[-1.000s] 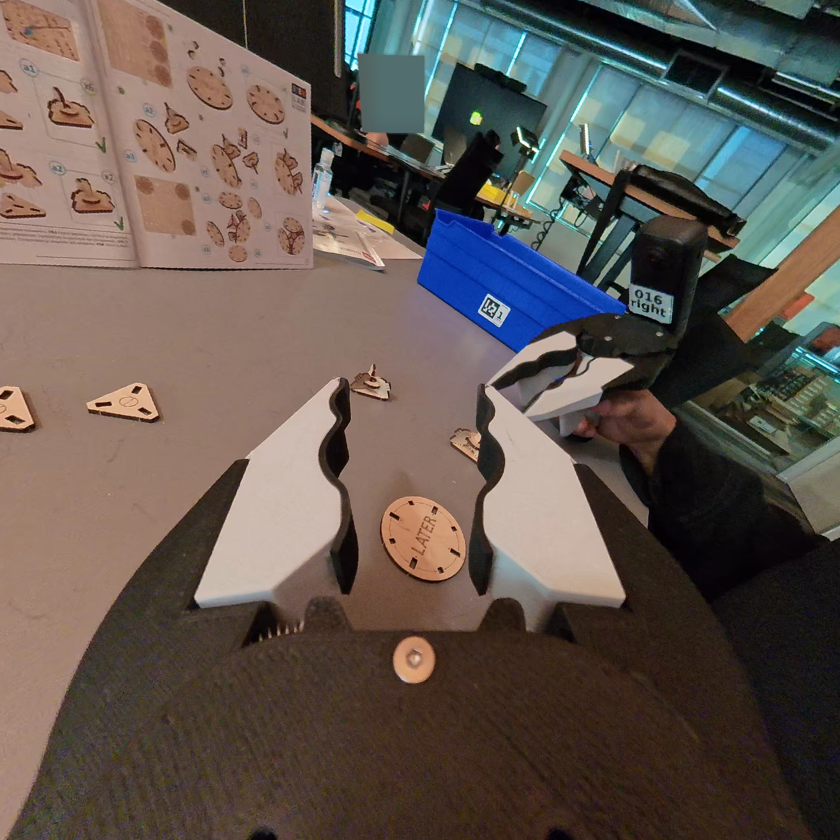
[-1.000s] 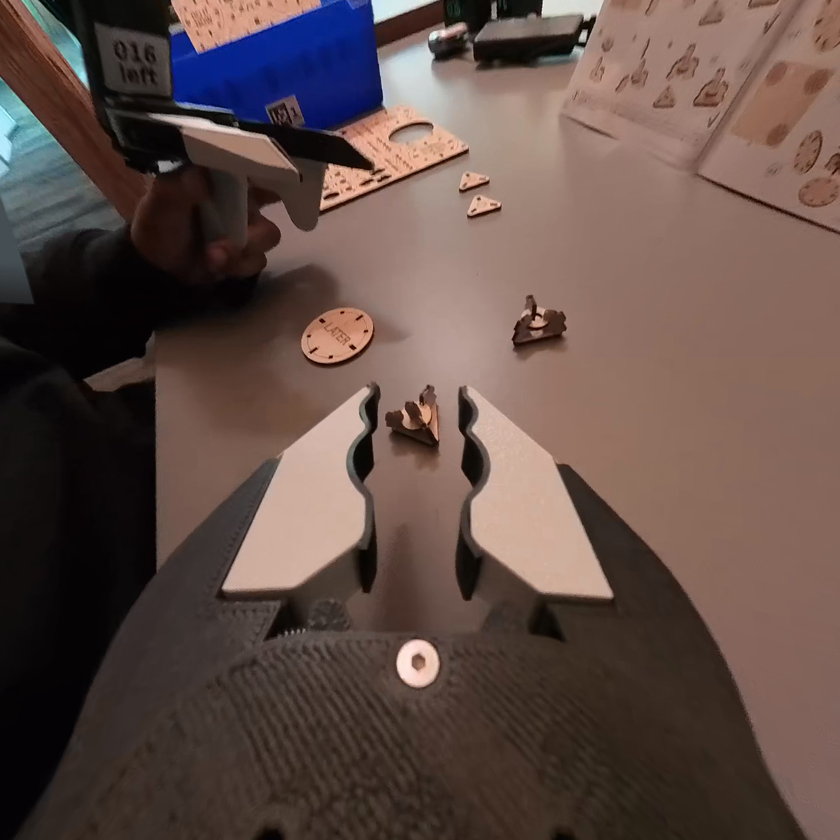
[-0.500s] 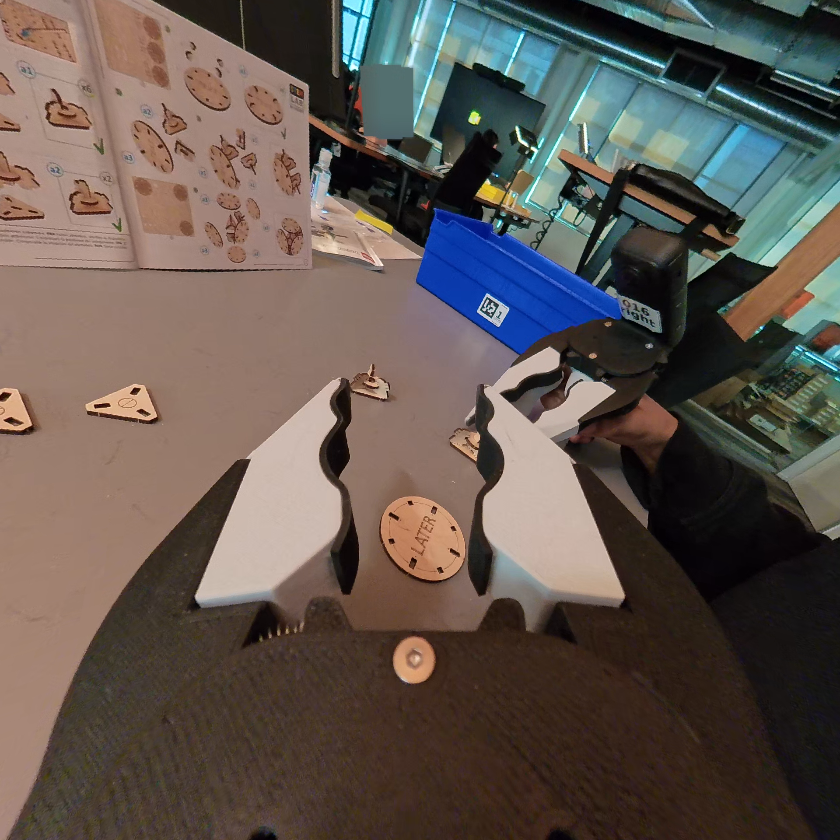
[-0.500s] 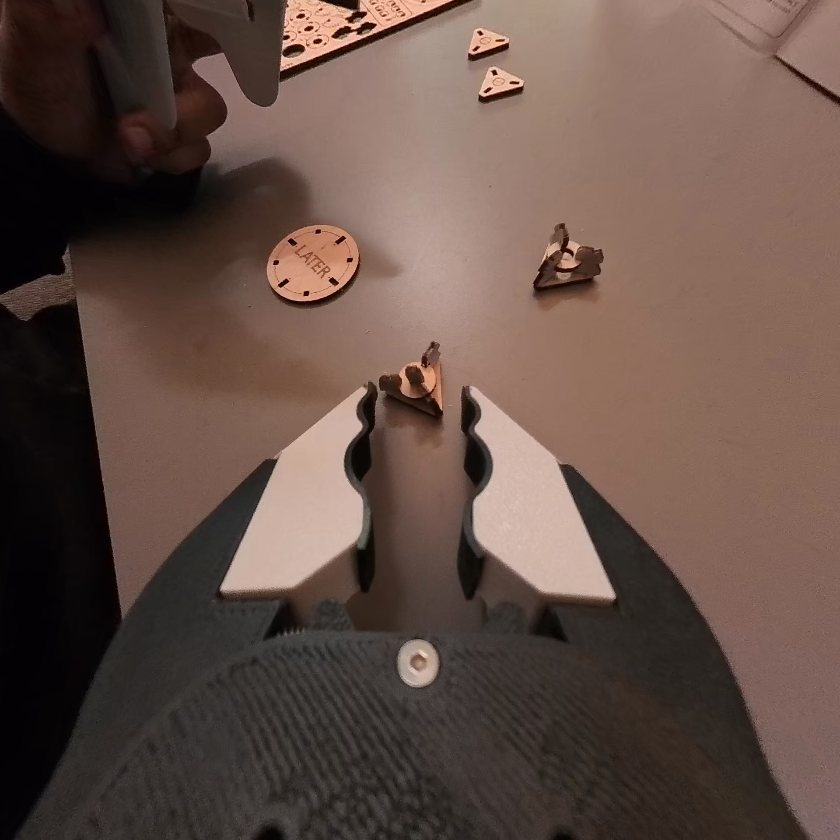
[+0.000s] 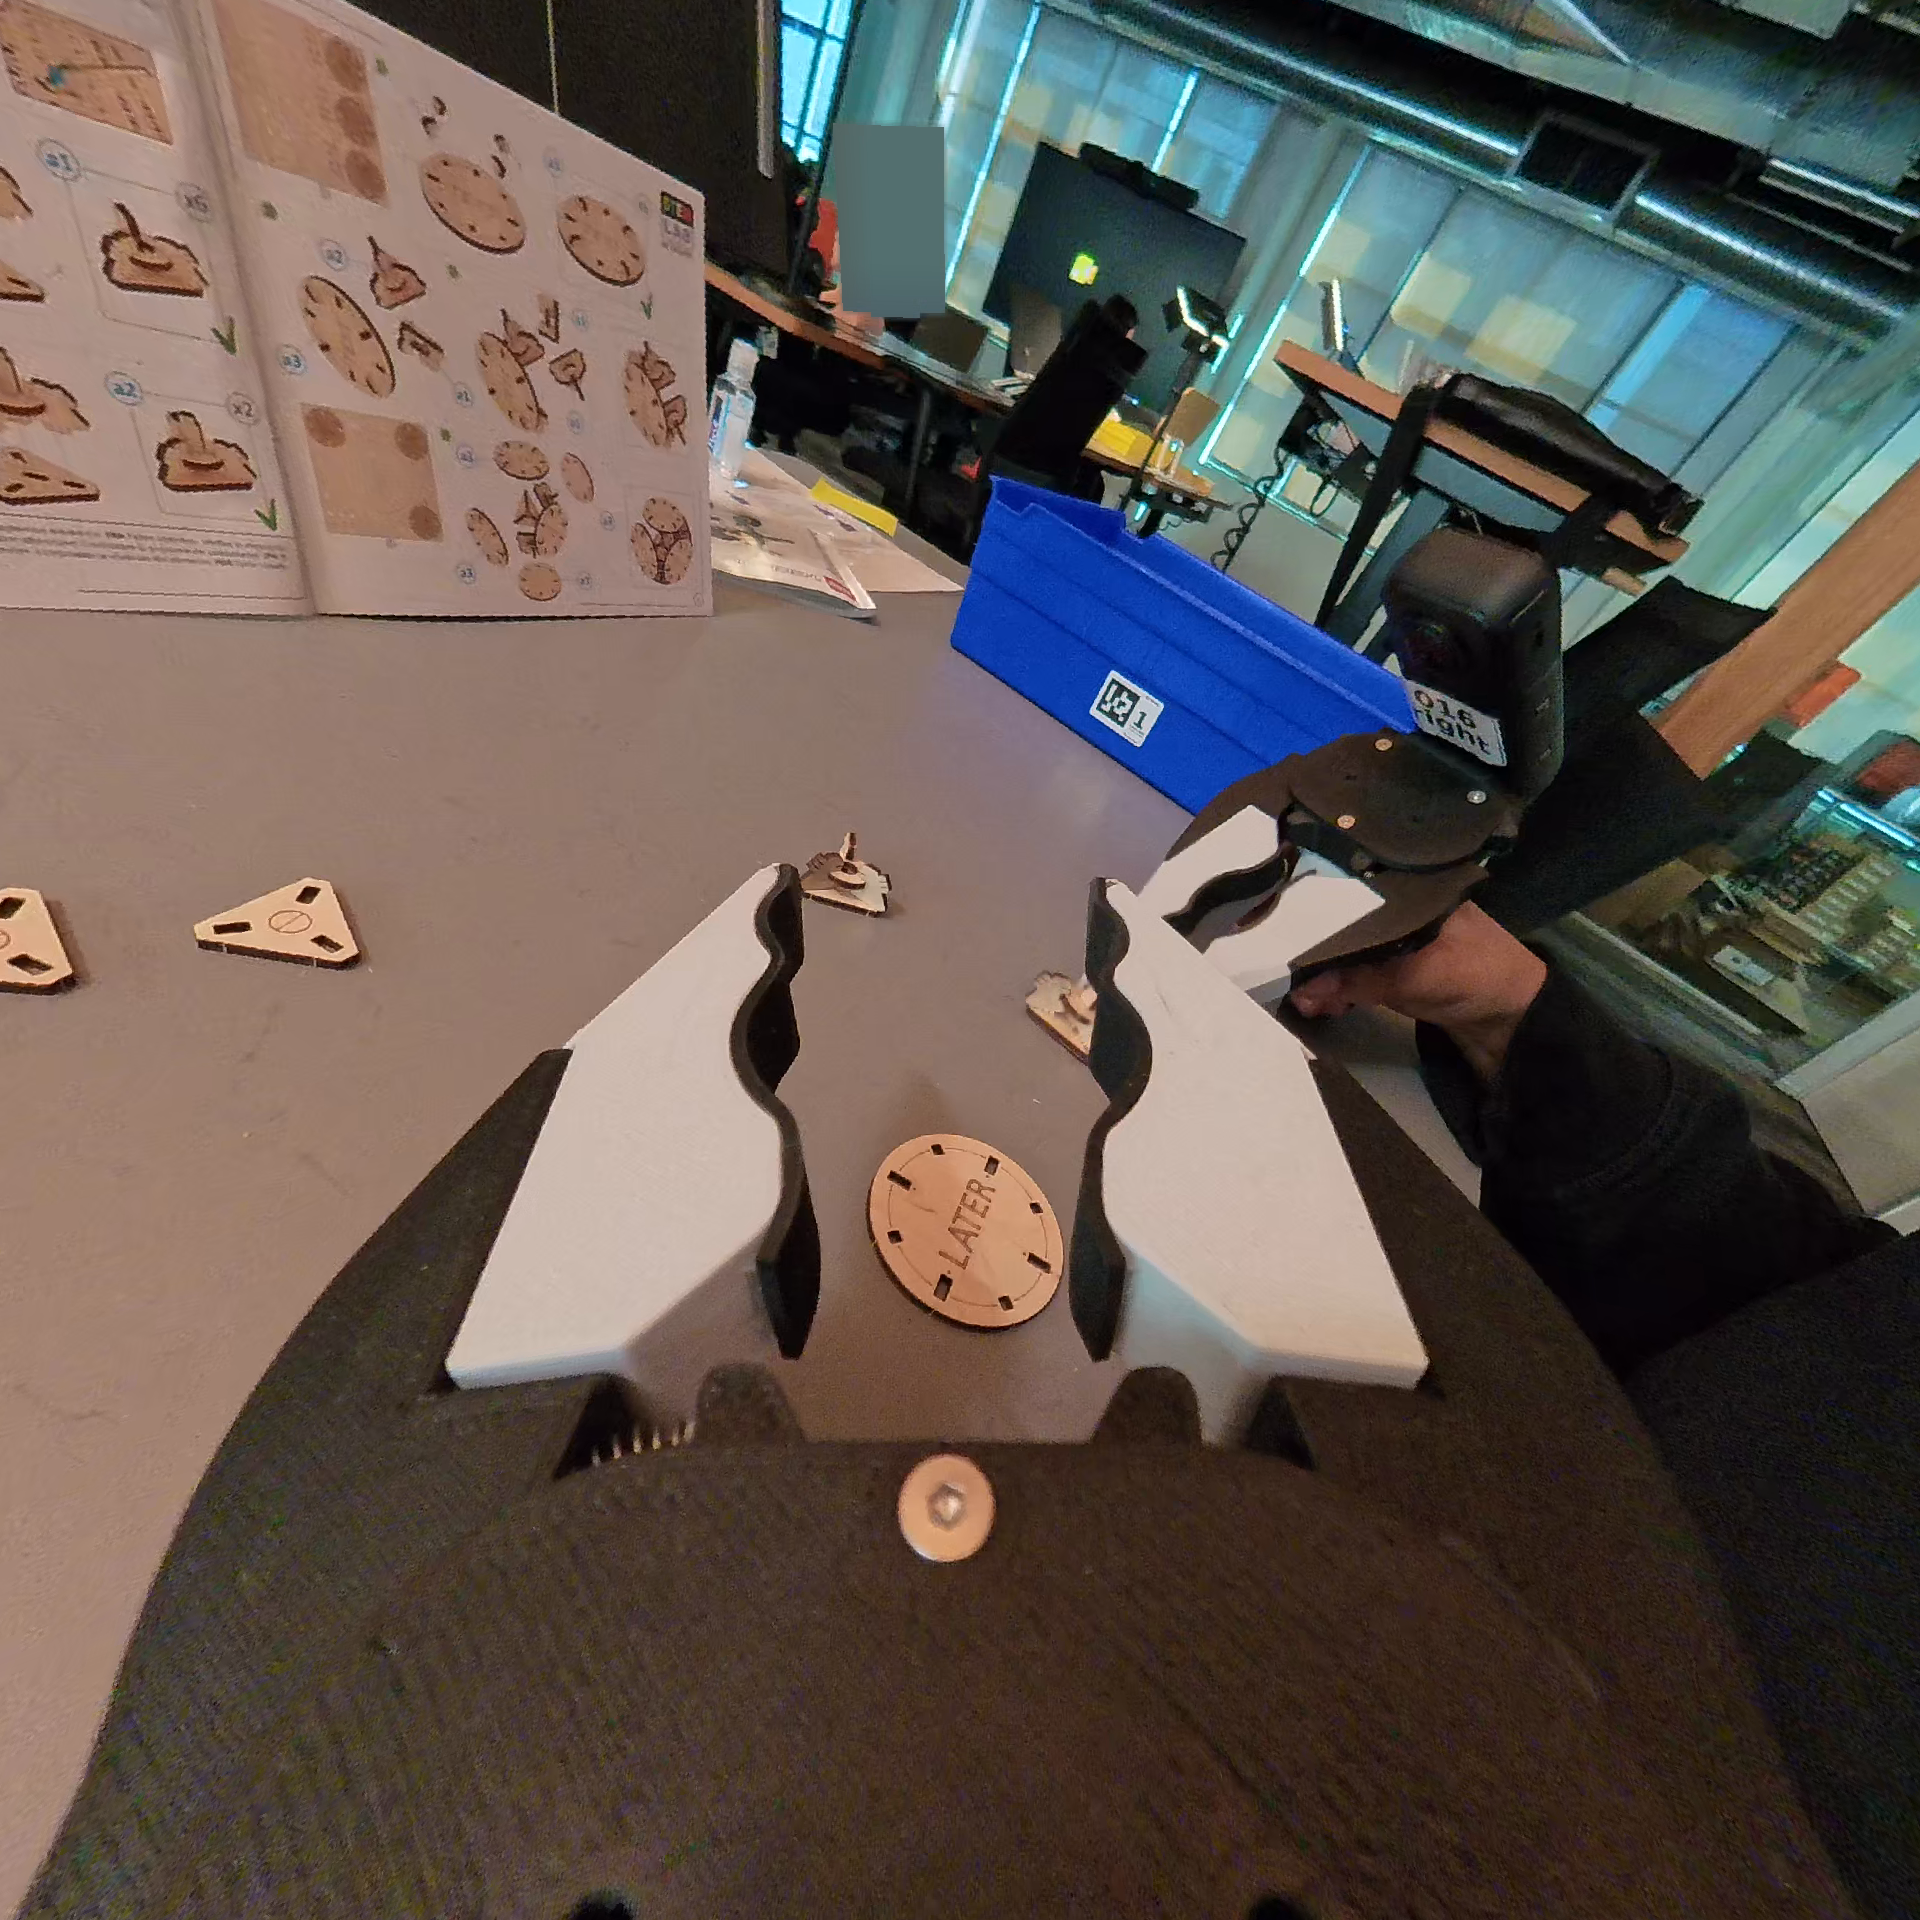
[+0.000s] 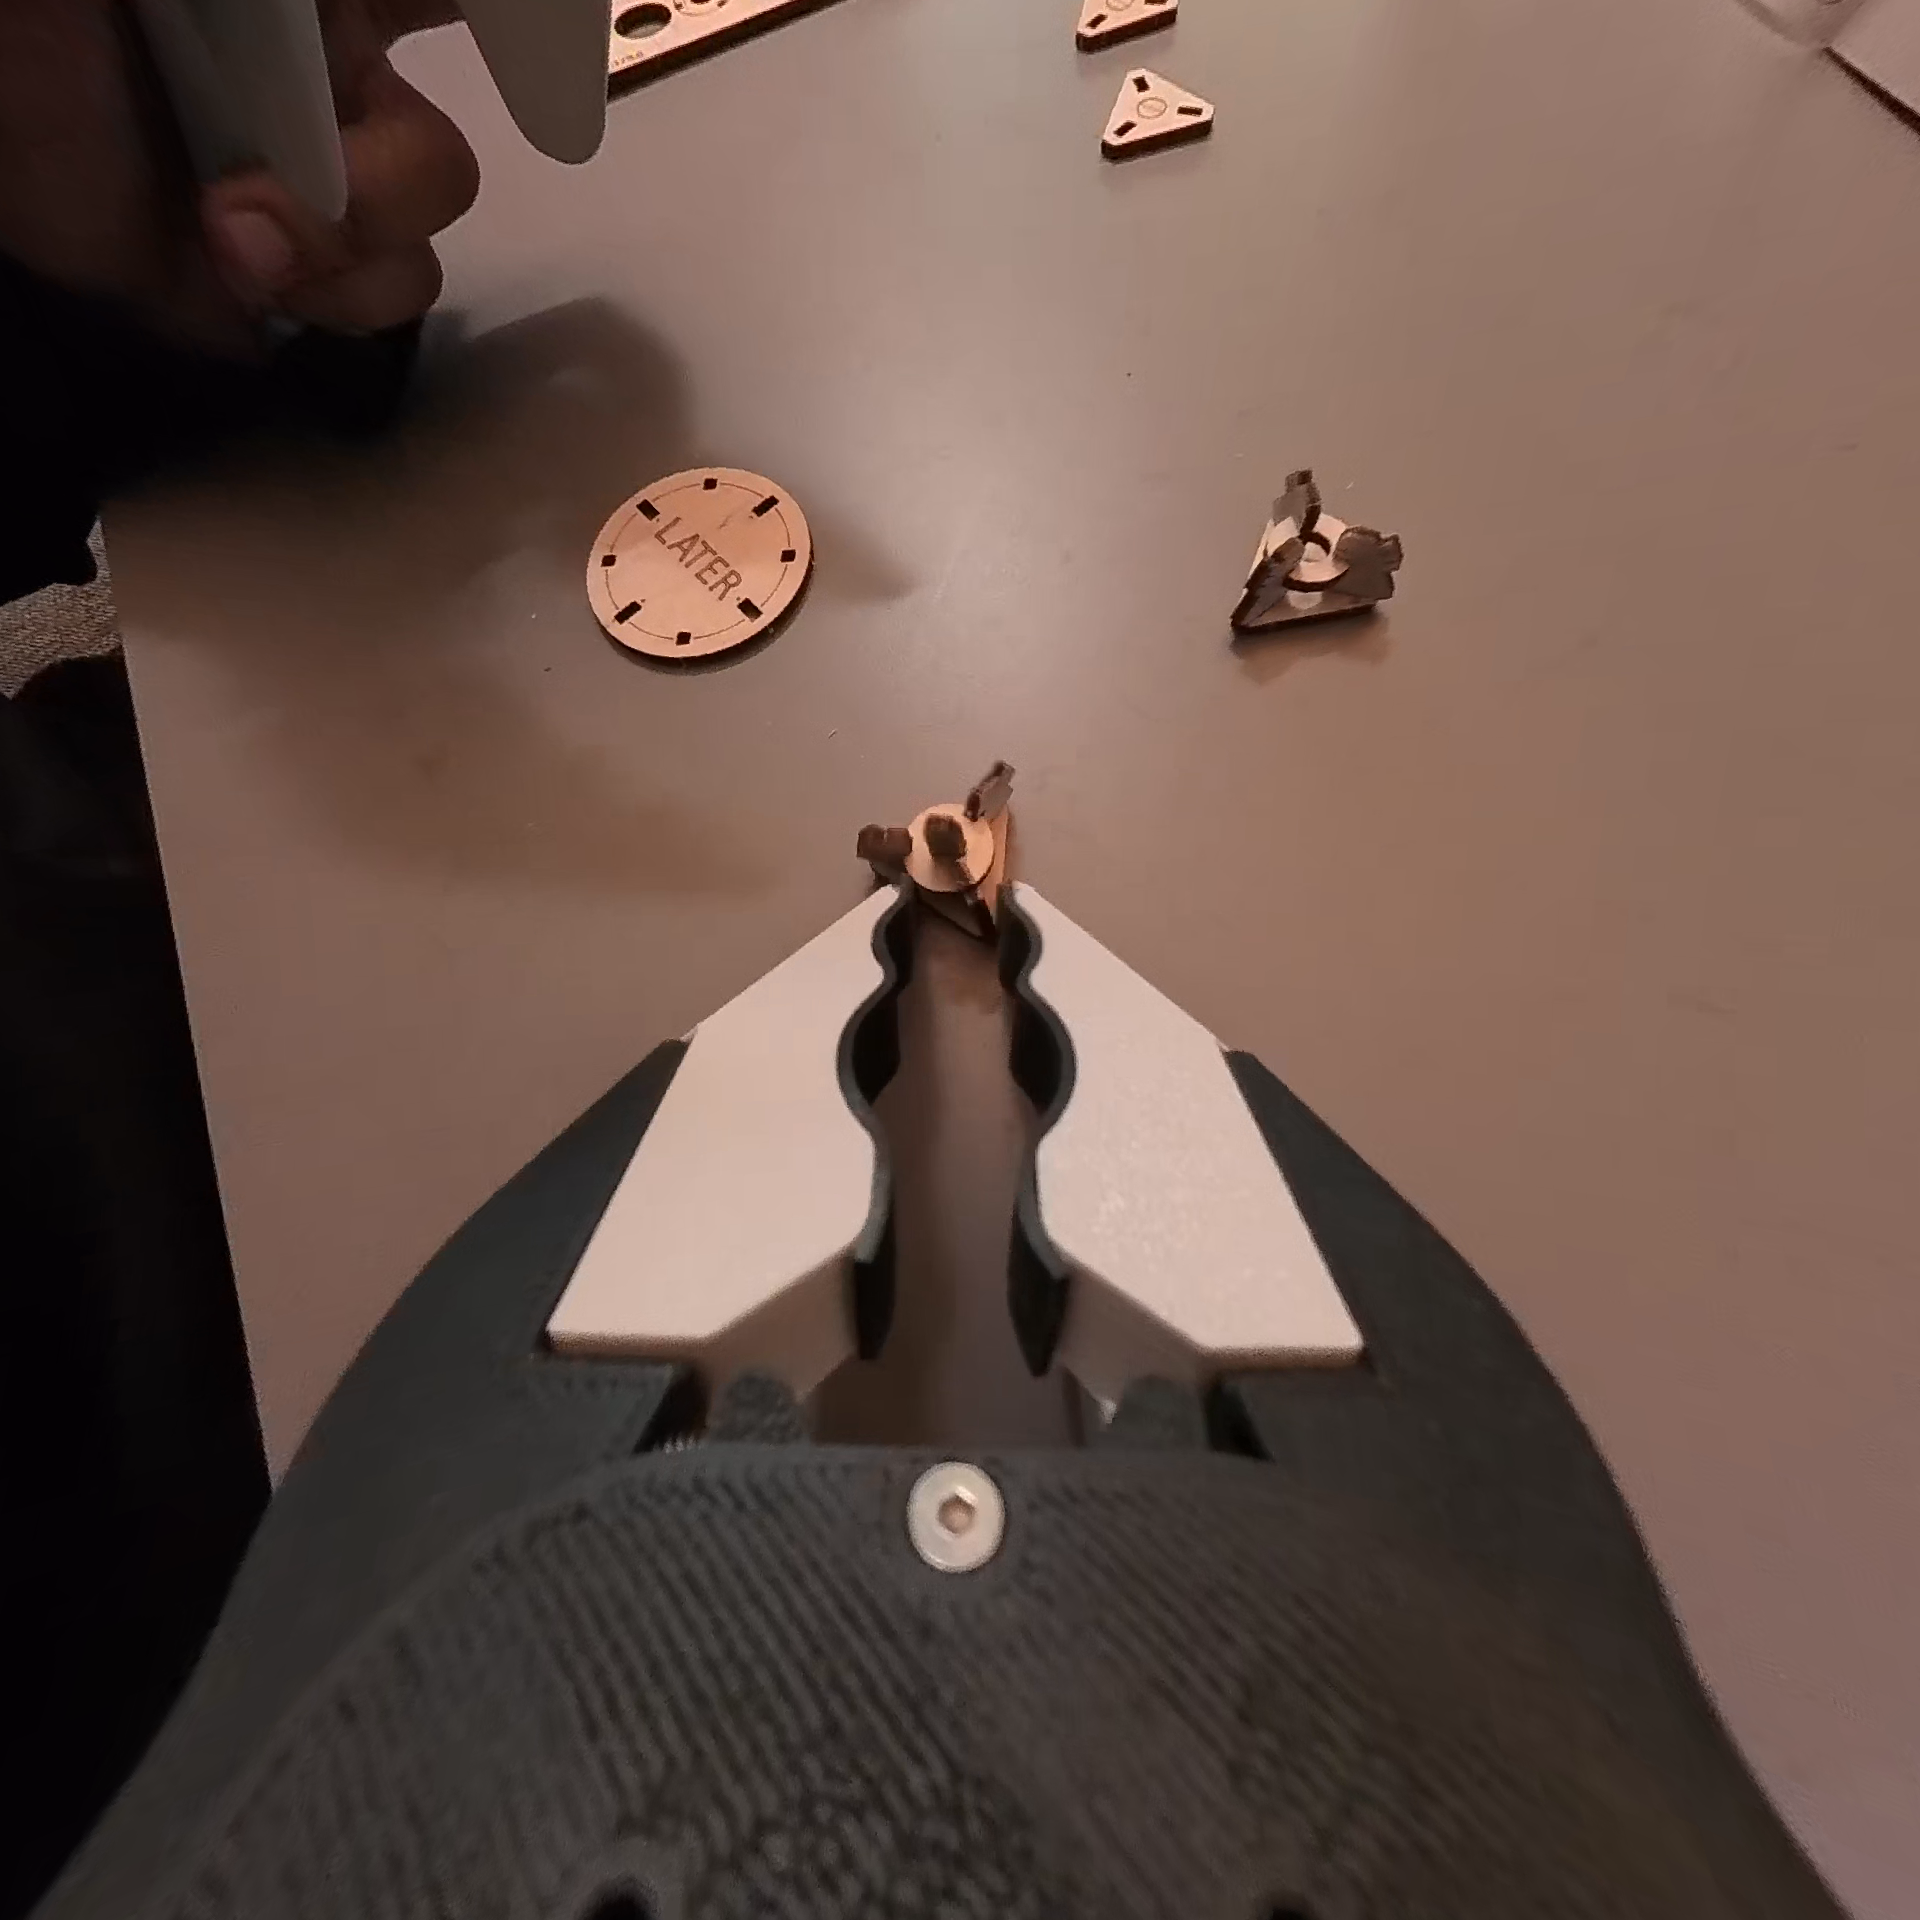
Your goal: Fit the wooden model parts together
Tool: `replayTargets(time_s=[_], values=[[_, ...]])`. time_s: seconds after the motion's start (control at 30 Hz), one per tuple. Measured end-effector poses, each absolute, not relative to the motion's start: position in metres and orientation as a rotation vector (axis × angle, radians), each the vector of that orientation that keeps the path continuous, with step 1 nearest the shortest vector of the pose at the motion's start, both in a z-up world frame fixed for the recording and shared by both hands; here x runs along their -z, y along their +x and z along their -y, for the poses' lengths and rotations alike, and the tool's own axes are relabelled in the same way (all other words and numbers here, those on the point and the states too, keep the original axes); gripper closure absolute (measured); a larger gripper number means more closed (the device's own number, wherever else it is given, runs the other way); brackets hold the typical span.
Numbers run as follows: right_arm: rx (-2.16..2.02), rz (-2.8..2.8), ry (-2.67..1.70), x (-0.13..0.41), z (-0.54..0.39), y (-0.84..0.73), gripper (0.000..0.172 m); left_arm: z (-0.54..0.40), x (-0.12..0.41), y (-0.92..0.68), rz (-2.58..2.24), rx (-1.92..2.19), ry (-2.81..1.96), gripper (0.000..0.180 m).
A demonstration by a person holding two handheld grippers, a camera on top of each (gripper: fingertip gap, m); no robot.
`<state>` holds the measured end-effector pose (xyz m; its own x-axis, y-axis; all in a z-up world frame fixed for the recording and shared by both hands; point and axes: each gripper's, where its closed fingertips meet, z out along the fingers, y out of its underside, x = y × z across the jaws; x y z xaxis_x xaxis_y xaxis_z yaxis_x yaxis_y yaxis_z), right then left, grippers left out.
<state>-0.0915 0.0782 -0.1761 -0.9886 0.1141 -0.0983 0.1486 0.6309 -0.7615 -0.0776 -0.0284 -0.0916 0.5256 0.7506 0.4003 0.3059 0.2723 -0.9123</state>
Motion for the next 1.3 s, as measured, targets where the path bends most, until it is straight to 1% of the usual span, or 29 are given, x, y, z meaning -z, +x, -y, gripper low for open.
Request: replayTargets(time_s=[0.07, 0.13, 1.3], values=[[1.334, -2.781, 0.226, 0.173, -0.078, -0.091, 0.169, 0.028, 0.092, -0.078, 1.035, -0.385, -1.313, 0.126], [1.362, -2.757, 0.238, 0.17, -0.078, -0.092, 0.17, 0.028, 0.092, -0.078, 1.035, -0.384, -1.312, 0.126], [1.385, -2.718, 0.269, 0.166, -0.079, -0.094, 0.171, 0.029, 0.093, -0.078, 1.042, -0.364, -1.305, 0.127]])
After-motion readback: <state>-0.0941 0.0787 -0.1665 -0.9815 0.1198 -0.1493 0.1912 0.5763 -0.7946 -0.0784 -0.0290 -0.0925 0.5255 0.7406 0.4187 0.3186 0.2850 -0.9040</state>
